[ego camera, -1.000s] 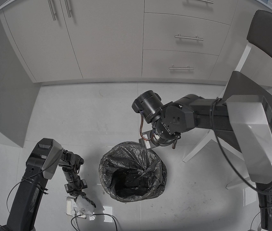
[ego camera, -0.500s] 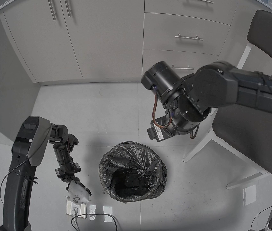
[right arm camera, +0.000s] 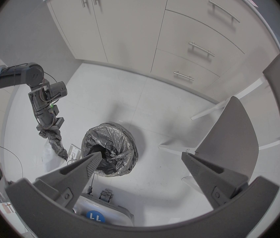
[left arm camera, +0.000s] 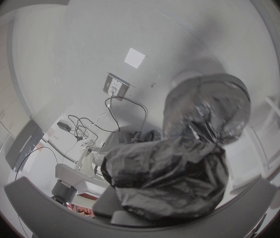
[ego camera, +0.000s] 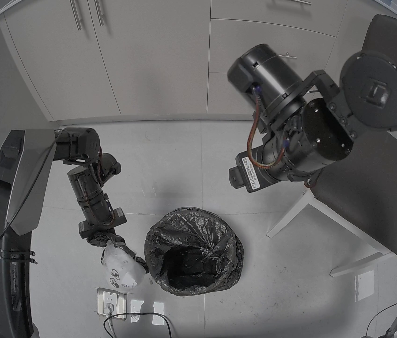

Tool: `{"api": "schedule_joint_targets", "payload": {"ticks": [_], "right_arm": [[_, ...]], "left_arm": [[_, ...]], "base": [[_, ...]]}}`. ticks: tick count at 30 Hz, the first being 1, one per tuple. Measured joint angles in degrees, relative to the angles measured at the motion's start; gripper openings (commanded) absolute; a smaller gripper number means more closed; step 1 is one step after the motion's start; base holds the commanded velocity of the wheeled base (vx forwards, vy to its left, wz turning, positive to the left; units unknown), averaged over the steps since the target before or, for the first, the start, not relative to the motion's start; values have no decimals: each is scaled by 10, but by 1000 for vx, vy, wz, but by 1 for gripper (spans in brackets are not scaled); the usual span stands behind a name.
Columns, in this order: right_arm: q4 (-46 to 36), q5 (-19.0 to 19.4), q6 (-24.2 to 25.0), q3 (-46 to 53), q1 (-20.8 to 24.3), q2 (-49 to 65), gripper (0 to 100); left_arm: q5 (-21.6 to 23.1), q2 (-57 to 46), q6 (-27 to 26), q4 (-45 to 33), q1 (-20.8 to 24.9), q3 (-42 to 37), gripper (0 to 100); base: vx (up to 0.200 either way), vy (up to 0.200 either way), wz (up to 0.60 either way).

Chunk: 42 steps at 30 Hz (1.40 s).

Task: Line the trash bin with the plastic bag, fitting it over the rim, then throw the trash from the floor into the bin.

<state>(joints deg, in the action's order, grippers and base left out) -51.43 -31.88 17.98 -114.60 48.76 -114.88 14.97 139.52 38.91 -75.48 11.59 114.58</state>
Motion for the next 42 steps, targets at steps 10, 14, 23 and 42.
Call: {"api": "schedule_joint_targets", "payload": {"ticks": [10, 14, 23, 42], "right_arm": [[-2, -3, 3, 0, 5, 21, 100], [-1, -4, 4, 0, 8, 24, 100], [3, -17, 4, 0, 11, 31, 100], [0, -19, 5, 0, 21, 49, 100]], "left_arm": [[-31, -63, -1, 44, 89, 0, 0], [-49, -65, -4, 67, 124, 0, 0], [-52, -45, -73, 154, 149, 0, 0], [-68, -1, -115, 301, 186, 0, 0]], "base": [[0, 0, 0], [0, 0, 0], [0, 0, 0], [0, 0, 0]]}}
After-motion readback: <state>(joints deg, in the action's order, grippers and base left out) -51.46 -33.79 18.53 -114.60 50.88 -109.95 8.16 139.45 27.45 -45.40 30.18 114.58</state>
